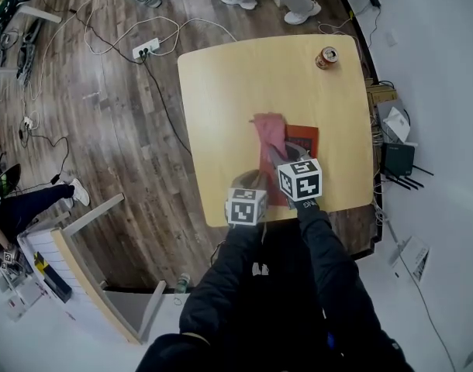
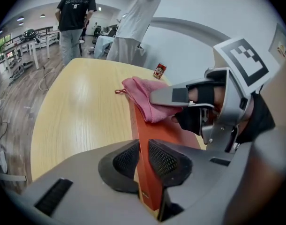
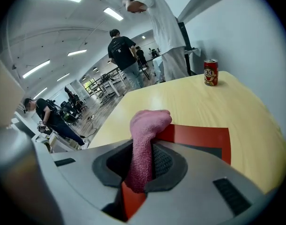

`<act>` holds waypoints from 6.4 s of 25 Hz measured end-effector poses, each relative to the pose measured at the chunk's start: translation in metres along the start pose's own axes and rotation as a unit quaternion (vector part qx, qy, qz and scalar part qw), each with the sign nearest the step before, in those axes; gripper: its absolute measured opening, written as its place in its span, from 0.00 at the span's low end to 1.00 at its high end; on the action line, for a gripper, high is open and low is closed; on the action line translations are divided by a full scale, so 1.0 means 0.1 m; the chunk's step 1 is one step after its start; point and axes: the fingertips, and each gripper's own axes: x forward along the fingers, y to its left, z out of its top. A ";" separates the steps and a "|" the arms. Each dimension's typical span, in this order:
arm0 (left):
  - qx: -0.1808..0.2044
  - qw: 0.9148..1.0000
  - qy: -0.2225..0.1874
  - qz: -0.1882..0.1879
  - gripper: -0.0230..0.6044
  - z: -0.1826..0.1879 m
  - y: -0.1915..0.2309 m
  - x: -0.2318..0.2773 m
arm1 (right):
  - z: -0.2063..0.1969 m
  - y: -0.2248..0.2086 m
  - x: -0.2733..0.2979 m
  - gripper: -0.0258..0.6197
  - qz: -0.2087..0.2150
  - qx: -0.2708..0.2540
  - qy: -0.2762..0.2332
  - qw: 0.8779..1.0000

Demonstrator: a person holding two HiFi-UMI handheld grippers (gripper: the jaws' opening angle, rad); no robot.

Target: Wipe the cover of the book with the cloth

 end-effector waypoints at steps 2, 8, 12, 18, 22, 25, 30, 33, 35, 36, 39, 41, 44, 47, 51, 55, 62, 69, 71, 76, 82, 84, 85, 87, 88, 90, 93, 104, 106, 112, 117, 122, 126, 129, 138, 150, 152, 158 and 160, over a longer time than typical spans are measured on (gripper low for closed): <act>0.001 1.000 0.002 0.001 0.17 0.00 0.00 -0.01 | -0.03 -0.06 -0.03 0.17 -0.006 0.004 0.001 1.000; -0.001 1.000 0.003 0.004 0.17 0.00 0.00 -0.01 | -0.08 -0.27 -0.15 0.17 -0.023 0.009 0.000 1.000; -0.003 1.000 0.001 0.007 0.17 0.01 0.00 0.00 | -0.11 -0.45 -0.25 0.17 -0.036 0.014 -0.003 0.999; -0.003 1.000 -0.002 0.009 0.17 0.02 -0.01 -0.01 | -0.16 -0.68 -0.43 0.17 -0.056 0.016 -0.004 0.998; -0.003 1.000 -0.002 0.012 0.17 0.02 -0.01 0.00 | -0.21 -0.84 -0.55 0.17 -0.069 0.021 -0.007 0.997; -0.004 1.000 0.001 0.017 0.17 0.00 -0.01 0.00 | -0.26 -0.95 -0.64 0.17 -0.077 0.022 -0.008 0.997; -0.006 1.000 0.000 0.018 0.17 0.00 -0.03 0.01 | -0.26 -1.03 -0.79 0.17 -0.087 0.020 -0.011 0.996; -0.006 1.000 0.001 0.018 0.17 -0.01 -0.03 0.00 | -0.16 -0.95 -0.90 0.17 -0.082 0.014 -0.027 0.996; -0.006 1.000 0.003 0.018 0.17 -0.01 -0.03 -0.01 | -0.05 -0.81 -0.95 0.17 -0.069 0.007 -0.041 0.997; -0.006 1.000 0.003 0.018 0.17 -0.01 -0.03 -0.02 | -0.01 -0.71 -0.96 0.17 -0.059 0.002 -0.046 0.997; -0.007 1.000 0.003 0.017 0.17 -0.01 -0.03 -0.01 | 0.07 -0.39 -0.89 0.17 -0.019 -0.014 -0.053 0.998; -0.006 1.000 0.002 0.016 0.17 0.00 -0.04 -0.01 | 0.07 -0.18 -0.79 0.17 0.007 -0.023 -0.050 0.998; -0.005 1.000 0.001 0.014 0.17 0.01 -0.03 -0.01 | 0.00 0.08 -0.63 0.17 0.039 -0.029 -0.038 0.998; -0.005 1.000 0.001 0.013 0.17 0.01 -0.02 -0.02 | -0.11 0.24 -0.50 0.17 0.060 -0.032 -0.021 0.997; -0.008 1.000 -0.001 0.011 0.17 0.01 -0.04 0.00 | -0.25 0.27 -0.37 0.17 0.067 -0.030 0.000 0.997; -0.006 1.000 0.001 0.013 0.17 -0.01 -0.01 0.01 | -0.42 0.20 -0.26 0.17 0.057 -0.020 0.022 0.998; -0.006 1.000 0.001 0.013 0.17 0.01 -0.01 -0.01 | -0.55 -0.03 -0.33 0.17 0.027 0.007 0.027 0.999; -0.006 1.000 0.003 0.014 0.17 0.00 -0.02 0.00 | -0.59 -0.24 -0.47 0.17 0.010 0.029 0.018 0.999; -0.006 1.000 0.003 0.014 0.17 -0.01 -0.02 0.00 | -0.61 -0.30 -0.52 0.17 0.004 0.040 0.013 0.999; -0.006 1.000 0.005 0.016 0.17 -0.01 -0.01 0.00 | -0.66 -0.48 -0.66 0.17 -0.013 0.055 0.007 0.998; -0.003 1.000 0.006 0.017 0.17 -0.02 -0.03 0.02 | -0.74 -0.70 -0.84 0.17 -0.037 0.059 0.004 0.998; -0.004 1.000 0.007 0.018 0.17 -0.02 -0.04 0.01 | -0.76 -0.75 -0.89 0.17 -0.044 0.057 0.005 0.997; -0.004 1.000 0.007 0.018 0.17 -0.02 -0.04 0.01 | -0.76 -0.76 -0.92 0.17 -0.047 0.056 0.005 0.997; -0.004 1.000 0.008 0.018 0.17 -0.02 -0.04 0.01 | -0.74 -0.77 -0.97 0.17 -0.050 0.054 0.001 0.997; -0.003 1.000 0.007 0.018 0.17 -0.02 -0.04 0.01 | -0.71 -0.76 -1.00 0.17 -0.049 0.052 -0.003 0.997; -0.003 1.000 0.008 0.018 0.17 -0.01 -0.03 0.01 | -0.62 -0.68 -1.05 0.17 -0.042 0.046 -0.015 0.998; -0.003 1.000 0.011 0.018 0.17 -0.02 -0.03 0.01 | -0.48 -0.48 -1.07 0.17 -0.024 0.036 -0.032 0.999; -0.001 1.000 0.009 0.014 0.17 -0.01 -0.04 0.00 | -0.50 0.26 -0.67 0.17 0.043 0.025 -0.020 0.999; -0.002 1.000 0.010 0.014 0.17 -0.01 -0.04 0.01 | -0.61 0.28 -0.57 0.17 0.046 0.029 -0.006 0.999; -0.003 1.000 0.012 0.011 0.17 -0.02 -0.03 0.01 | -0.84 0.17 -0.49 0.17 0.033 0.047 0.018 0.998; -0.001 1.000 0.013 0.011 0.17 -0.02 -0.03 0.00 | -0.91 0.03 -0.59 0.17 0.019 0.058 0.016 0.998; -0.002 1.000 0.012 0.011 0.17 -0.02 -0.02 0.00 | -0.95 -0.12 -0.69 0.17 0.005 0.065 0.011 0.998; 0.000 1.000 0.012 0.011 0.17 -0.02 -0.03 0.00 | -0.96 -0.22 -0.77 0.17 -0.002 0.067 0.010 0.998; 0.001 1.000 0.012 0.012 0.17 -0.02 -0.03 0.00 | -0.98 -0.30 -0.83 0.17 -0.009 0.075 0.006 0.997; -0.002 1.000 0.010 0.016 0.17 -0.03 -0.04 0.00 | -1.03 -0.55 -1.03 0.17 -0.033 0.099 -0.004 0.995; -0.003 1.000 0.015 0.004 0.17 -0.05 -0.03 -0.01 | -0.91 0.05 -1.17 0.17 0.018 0.115 -0.040 0.992; -0.003 1.000 0.015 0.001 0.17 -0.05 -0.04 0.00 | -0.93 0.19 -1.12 0.17 0.031 0.129 -0.043 0.990; -0.002 1.000 0.015 -0.002 0.17 -0.04 -0.04 0.00 | -1.09 0.51 -0.93 0.17 0.054 0.131 -0.024 0.990; -0.002 1.000 0.017 -0.004 0.17 -0.04 -0.04 0.00 | -1.17 0.55 -0.86 0.17 0.053 0.136 -0.014 0.989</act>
